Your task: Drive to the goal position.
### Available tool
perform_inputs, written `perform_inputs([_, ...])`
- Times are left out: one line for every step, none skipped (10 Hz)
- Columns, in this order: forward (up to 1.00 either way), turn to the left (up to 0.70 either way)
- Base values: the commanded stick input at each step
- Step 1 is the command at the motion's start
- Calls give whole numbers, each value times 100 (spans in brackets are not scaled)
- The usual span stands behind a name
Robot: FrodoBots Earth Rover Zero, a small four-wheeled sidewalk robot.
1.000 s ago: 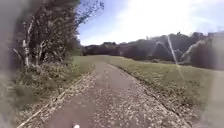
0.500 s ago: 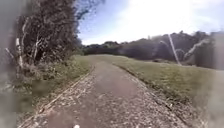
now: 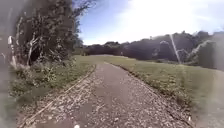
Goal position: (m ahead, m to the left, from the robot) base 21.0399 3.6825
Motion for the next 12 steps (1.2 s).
perform_inputs([70,0])
perform_inputs([70,0])
perform_inputs([70,0])
perform_inputs([70,0])
perform_inputs([70,0])
perform_inputs([70,0])
perform_inputs([70,0])
perform_inputs([70,0])
perform_inputs([70,0])
perform_inputs([70,0])
perform_inputs([70,0])
perform_inputs([70,0])
